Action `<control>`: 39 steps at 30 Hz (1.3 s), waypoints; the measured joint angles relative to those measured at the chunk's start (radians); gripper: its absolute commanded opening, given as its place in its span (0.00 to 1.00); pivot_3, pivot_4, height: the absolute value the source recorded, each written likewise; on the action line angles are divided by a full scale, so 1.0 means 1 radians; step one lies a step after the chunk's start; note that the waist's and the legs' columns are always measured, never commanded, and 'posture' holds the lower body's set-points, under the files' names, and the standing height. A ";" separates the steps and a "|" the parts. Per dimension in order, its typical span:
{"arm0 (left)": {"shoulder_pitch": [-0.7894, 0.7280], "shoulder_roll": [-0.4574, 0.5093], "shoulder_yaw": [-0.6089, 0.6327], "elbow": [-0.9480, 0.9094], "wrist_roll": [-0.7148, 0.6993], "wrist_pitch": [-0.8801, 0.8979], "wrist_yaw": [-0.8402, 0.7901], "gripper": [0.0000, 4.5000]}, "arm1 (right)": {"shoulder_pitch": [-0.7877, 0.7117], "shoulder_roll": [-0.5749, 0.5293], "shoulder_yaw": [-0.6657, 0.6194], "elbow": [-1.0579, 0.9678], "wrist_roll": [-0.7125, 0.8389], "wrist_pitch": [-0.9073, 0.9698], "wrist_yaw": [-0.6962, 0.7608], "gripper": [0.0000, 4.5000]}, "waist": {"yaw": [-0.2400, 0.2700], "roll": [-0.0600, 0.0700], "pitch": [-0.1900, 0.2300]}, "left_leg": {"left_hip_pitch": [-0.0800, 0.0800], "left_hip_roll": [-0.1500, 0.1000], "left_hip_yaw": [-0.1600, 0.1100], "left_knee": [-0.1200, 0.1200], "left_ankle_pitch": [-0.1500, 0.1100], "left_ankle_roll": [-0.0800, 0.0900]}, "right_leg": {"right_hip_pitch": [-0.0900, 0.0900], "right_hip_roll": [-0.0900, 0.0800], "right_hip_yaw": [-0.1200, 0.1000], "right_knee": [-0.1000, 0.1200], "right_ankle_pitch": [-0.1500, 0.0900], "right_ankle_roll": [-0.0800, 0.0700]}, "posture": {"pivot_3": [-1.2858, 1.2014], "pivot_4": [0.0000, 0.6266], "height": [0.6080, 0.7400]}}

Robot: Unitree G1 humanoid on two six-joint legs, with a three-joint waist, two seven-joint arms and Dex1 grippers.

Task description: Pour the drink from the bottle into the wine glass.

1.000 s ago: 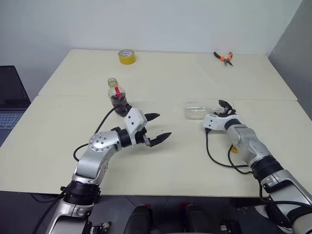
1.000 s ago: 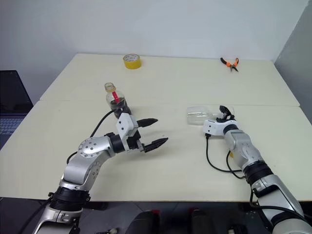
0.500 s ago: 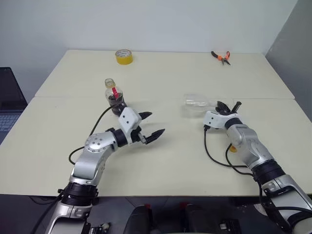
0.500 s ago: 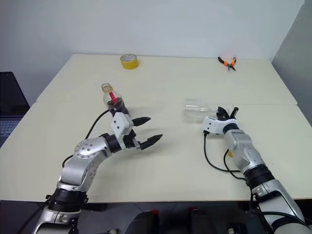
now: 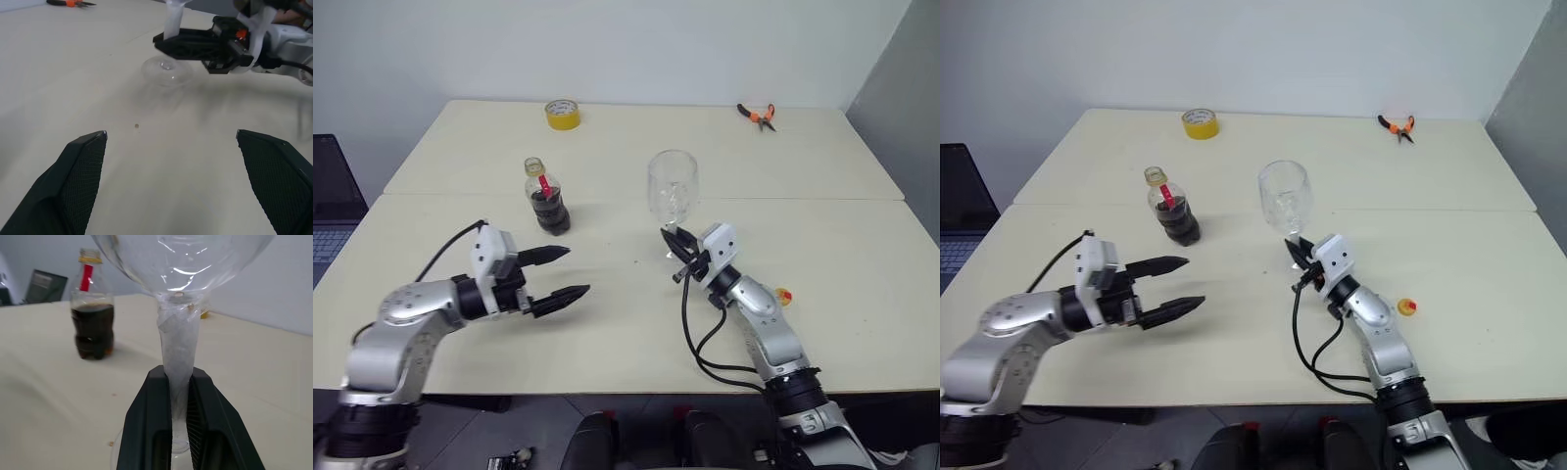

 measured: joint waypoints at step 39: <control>-0.141 0.027 -0.076 -0.076 -0.027 0.042 -0.017 1.00 | -0.089 -0.032 -0.045 0.337 -0.006 -0.167 0.160 0.03 | -0.002 0.000 0.000 | 0.000 0.000 0.001 0.000 0.000 0.000 | -0.001 0.001 0.001 0.002 0.000 -0.001 | 0.52 0.24 1.00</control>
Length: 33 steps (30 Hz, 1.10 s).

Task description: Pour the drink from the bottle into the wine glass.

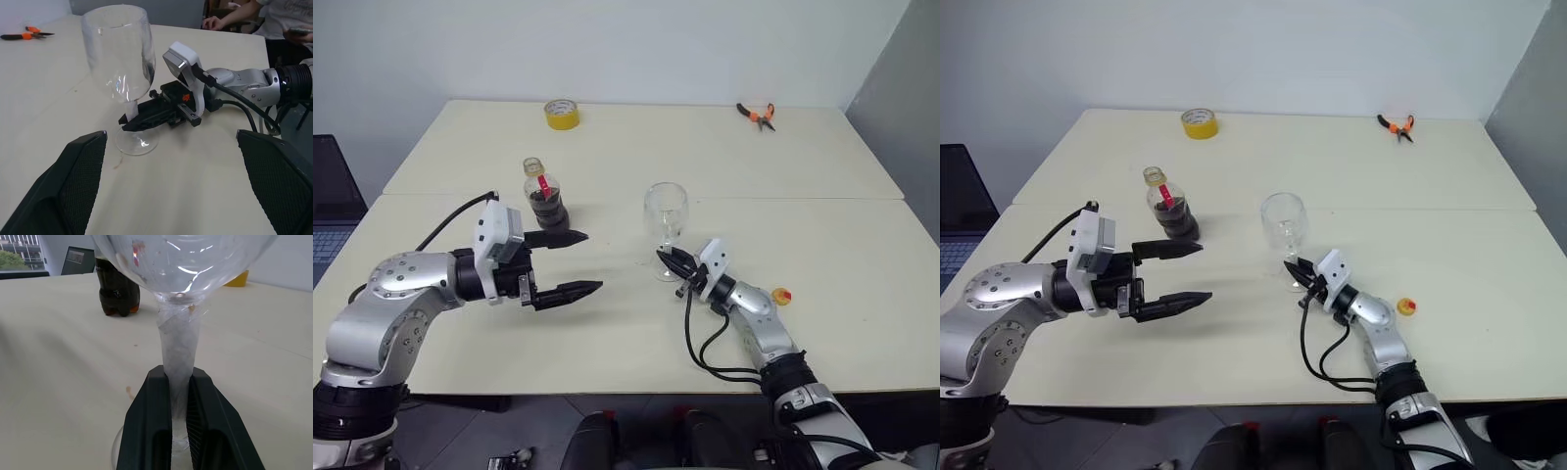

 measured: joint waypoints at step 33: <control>0.006 -0.059 -0.035 0.036 0.061 -0.063 -0.005 1.00 | -0.008 -0.026 -0.025 0.024 -0.046 0.034 -0.037 1.00 | 0.001 0.000 0.000 | 0.000 0.000 0.000 0.000 0.000 0.000 | 0.000 0.000 0.000 0.000 0.000 0.000 | 0.52 0.24 1.00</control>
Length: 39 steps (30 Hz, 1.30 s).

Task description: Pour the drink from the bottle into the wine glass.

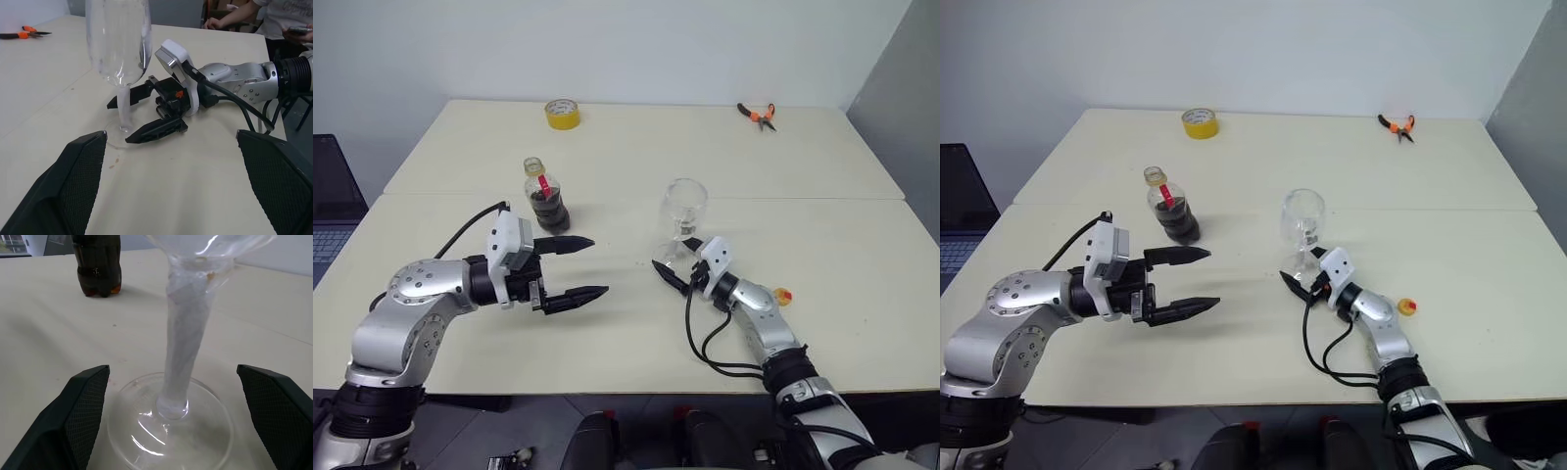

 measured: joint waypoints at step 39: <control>-0.115 -0.430 0.064 0.448 0.460 -0.233 0.837 1.00 | 0.489 -0.306 -0.078 -1.186 0.352 0.676 -0.025 1.00 | 0.019 -0.002 -0.001 | -0.001 -0.001 -0.002 0.000 0.000 0.000 | 0.002 0.000 -0.002 -0.003 0.000 0.001 | 0.52 0.24 1.00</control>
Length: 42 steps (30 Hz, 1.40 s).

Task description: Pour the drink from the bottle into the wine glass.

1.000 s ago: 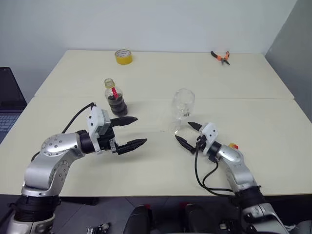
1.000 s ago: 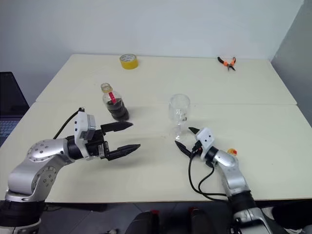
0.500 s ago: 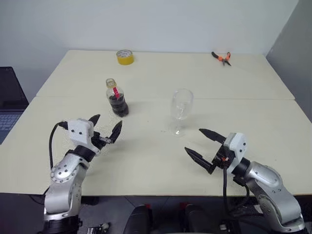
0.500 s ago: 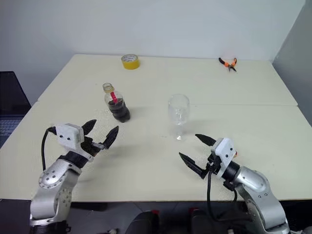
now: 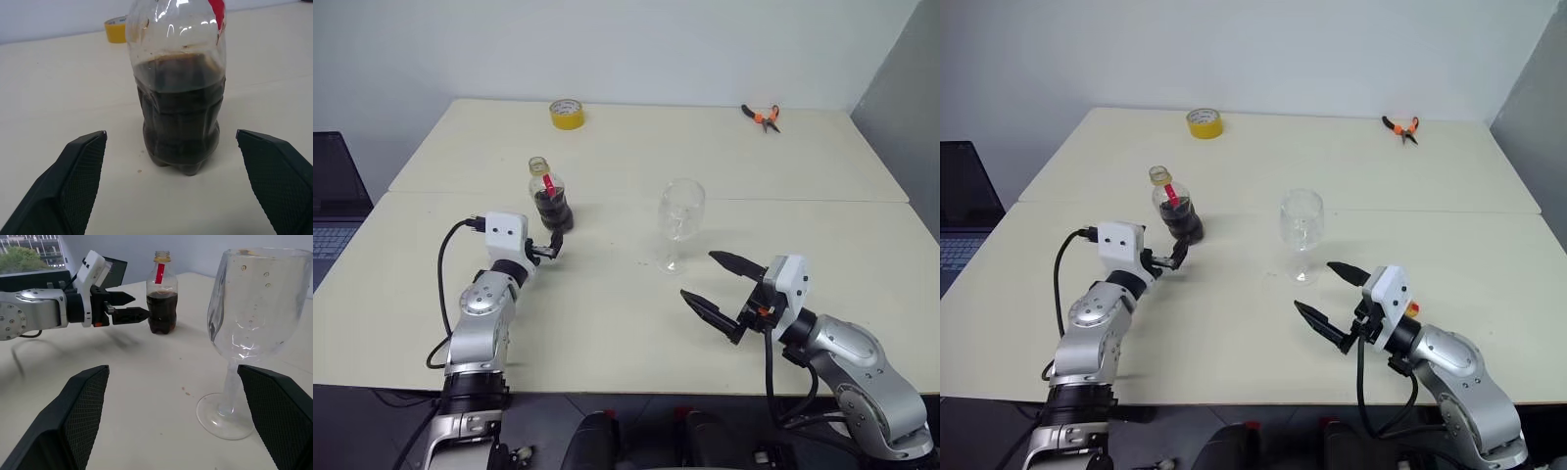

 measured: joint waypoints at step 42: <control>-0.301 -0.012 -0.049 0.495 0.032 -0.227 -0.084 0.23 | -0.084 -0.076 -0.011 -0.149 0.088 0.105 -0.042 1.00 | 0.009 -0.001 0.000 | -0.001 0.000 0.000 0.001 0.000 0.000 | 0.000 0.000 -0.001 0.000 0.000 0.000 | 0.52 0.24 1.00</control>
